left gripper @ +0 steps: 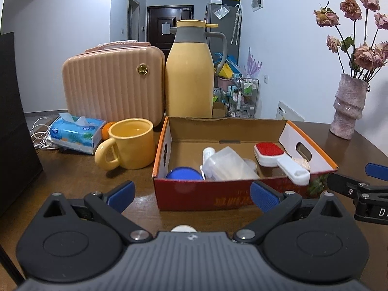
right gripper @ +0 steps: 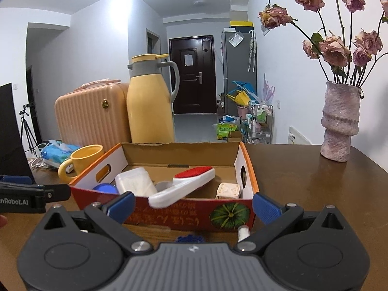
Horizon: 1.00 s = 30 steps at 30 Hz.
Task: Organize rigid objects
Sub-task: 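Withdraw both tools from the box back over the table, then grasp the other white screw cap on the table with the left tool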
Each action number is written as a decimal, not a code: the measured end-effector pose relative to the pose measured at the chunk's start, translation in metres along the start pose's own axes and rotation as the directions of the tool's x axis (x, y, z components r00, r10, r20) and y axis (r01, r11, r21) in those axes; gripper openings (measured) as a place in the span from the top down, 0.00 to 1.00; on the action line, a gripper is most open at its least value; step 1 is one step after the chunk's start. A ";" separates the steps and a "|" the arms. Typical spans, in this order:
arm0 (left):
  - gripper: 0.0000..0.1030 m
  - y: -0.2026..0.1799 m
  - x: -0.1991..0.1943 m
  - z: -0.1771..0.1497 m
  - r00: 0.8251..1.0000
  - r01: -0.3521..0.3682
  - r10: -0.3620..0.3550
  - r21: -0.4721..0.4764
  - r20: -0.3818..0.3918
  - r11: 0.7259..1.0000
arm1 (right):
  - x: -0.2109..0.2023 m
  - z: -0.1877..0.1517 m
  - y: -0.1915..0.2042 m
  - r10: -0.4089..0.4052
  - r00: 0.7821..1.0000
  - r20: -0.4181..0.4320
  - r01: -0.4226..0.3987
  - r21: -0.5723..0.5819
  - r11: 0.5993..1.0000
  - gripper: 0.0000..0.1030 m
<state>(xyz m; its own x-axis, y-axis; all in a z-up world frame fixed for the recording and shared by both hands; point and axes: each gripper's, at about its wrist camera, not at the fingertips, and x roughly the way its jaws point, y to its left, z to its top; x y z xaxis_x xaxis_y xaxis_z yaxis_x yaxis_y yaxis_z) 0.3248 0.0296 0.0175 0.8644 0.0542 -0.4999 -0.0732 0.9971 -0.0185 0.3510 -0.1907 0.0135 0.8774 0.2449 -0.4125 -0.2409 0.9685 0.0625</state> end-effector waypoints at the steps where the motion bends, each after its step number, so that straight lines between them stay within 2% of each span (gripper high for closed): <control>1: 0.00 0.000 -0.002 -0.002 1.000 -0.001 0.001 0.000 -0.003 1.000 | -0.003 -0.002 0.001 0.001 1.000 -0.002 -0.001 -0.002 1.000 0.00; 19: 0.00 0.011 -0.029 -0.039 0.996 -0.010 0.011 0.008 -0.085 1.000 | -0.039 -0.039 0.014 0.012 0.998 -0.062 -0.014 -0.028 1.000 0.00; 30: 0.00 0.019 -0.039 -0.068 0.988 -0.015 0.017 0.014 -0.155 1.000 | -0.058 -0.055 0.014 0.000 0.996 -0.086 -0.002 -0.021 1.000 0.00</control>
<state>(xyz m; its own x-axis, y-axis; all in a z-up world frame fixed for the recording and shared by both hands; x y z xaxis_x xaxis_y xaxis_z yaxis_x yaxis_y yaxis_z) 0.2559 0.0432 -0.0227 0.7752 0.0623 -0.6286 -0.0791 0.9969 0.0012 0.2742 -0.1941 -0.0120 0.8385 0.2402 -0.4892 -0.2514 0.9669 0.0437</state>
